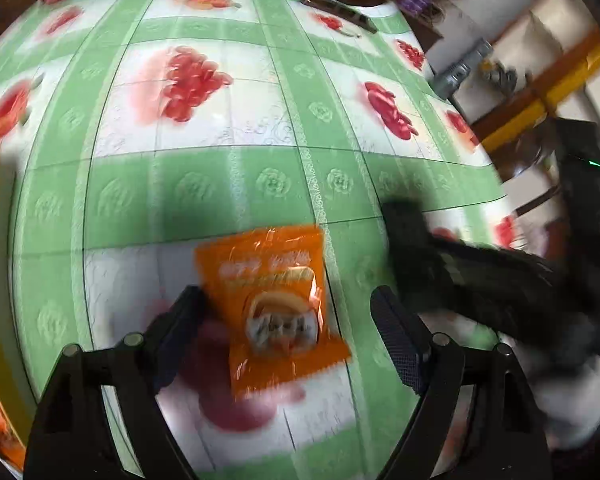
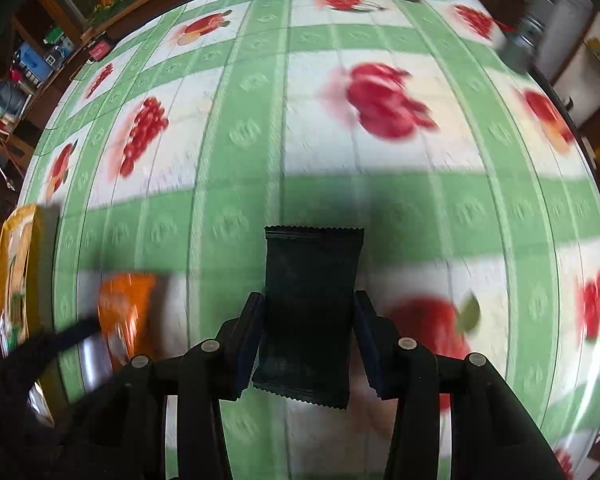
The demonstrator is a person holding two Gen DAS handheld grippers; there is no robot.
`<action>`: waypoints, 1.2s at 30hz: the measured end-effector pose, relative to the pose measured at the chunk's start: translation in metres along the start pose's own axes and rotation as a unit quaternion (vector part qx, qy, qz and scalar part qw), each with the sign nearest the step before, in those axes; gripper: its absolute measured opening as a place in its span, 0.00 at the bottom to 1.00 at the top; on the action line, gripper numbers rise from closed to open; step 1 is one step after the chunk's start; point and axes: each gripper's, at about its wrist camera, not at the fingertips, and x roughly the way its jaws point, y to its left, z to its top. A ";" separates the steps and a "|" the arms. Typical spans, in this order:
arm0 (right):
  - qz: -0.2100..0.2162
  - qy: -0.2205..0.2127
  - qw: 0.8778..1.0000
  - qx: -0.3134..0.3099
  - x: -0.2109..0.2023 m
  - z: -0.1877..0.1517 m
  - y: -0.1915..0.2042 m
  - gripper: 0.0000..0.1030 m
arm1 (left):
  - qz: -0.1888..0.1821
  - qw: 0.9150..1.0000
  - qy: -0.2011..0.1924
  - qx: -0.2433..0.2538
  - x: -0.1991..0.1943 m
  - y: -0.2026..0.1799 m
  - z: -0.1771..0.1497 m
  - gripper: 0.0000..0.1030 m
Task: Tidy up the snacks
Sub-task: 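Grasp the green bar with the right gripper while the left grasps the orange bag, then carry the green bar and orange bag into the tray and open both grippers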
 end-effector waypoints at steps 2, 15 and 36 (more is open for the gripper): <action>0.009 -0.006 1.000 0.005 -0.005 -0.018 -0.004 0.45 | 0.021 0.999 0.000 0.044 0.009 -0.013 0.003 0.82; 0.065 -0.044 0.997 0.013 -0.043 -0.065 -0.029 0.44 | -0.010 1.000 -0.009 0.001 -0.036 0.004 -0.026 0.59; 0.222 -0.059 0.965 -0.126 -0.075 -0.068 0.151 0.44 | 0.097 0.973 -0.109 -0.178 -0.189 0.163 -0.093 0.60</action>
